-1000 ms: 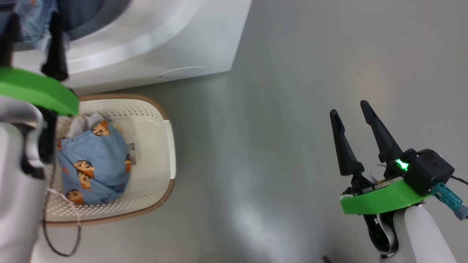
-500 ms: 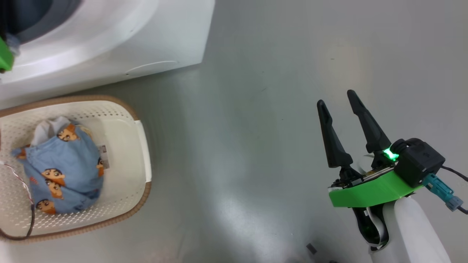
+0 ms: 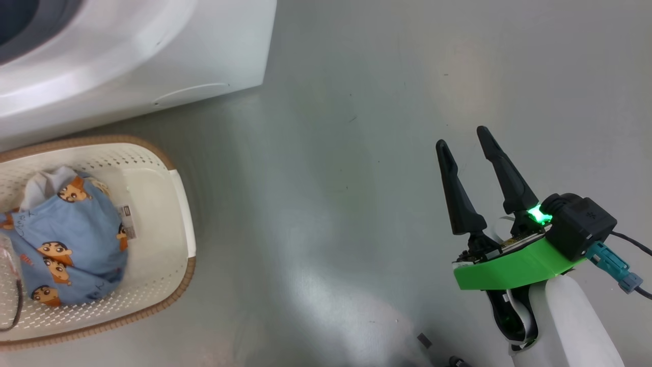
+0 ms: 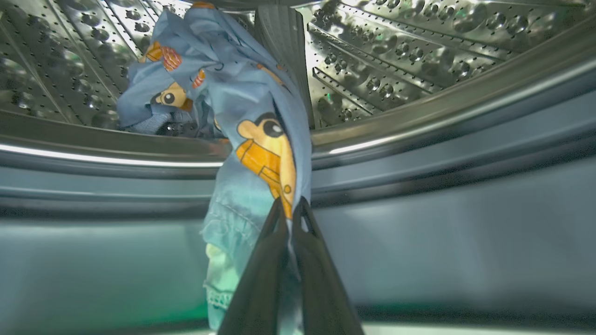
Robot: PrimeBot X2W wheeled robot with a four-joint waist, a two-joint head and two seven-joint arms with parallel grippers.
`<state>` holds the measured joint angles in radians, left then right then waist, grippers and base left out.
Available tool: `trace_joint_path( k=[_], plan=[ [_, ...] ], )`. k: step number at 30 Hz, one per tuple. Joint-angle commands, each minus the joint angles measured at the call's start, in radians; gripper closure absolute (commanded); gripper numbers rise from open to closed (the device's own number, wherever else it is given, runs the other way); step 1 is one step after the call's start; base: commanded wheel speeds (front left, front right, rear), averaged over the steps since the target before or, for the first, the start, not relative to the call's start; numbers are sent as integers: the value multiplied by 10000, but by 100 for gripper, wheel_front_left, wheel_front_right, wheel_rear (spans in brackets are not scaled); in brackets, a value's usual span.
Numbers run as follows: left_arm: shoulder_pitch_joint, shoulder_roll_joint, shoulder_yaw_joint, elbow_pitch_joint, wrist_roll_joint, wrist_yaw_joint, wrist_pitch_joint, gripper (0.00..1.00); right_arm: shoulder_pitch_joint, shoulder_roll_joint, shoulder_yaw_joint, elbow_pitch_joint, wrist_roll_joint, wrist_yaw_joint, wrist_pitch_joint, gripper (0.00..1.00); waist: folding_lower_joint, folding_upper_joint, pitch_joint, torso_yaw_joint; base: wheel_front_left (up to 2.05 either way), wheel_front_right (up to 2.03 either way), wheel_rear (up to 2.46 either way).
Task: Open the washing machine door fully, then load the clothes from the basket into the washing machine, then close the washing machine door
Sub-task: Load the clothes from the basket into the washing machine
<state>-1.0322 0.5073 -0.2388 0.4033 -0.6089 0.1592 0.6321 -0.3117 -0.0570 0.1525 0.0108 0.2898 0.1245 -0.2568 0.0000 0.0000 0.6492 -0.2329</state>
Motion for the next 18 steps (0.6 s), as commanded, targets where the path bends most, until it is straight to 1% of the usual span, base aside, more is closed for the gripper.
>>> trace_joint_path(
  k=[1,11,18],
  plan=[
    [-332,636,321,-271,88,106,-101,100,-30,65,265,-238,58,62,-49,0,0,0,59,-18,0,0,0],
    [-1095,857,506,-205,873,547,-1829,100,-273,67,534,-332,132,62,-49,0,0,0,601,-170,0,0,0],
    [-1991,1142,645,107,1427,887,-2861,100,-660,67,1052,-365,245,62,-49,0,0,0,1257,-518,0,0,0]
  ],
)
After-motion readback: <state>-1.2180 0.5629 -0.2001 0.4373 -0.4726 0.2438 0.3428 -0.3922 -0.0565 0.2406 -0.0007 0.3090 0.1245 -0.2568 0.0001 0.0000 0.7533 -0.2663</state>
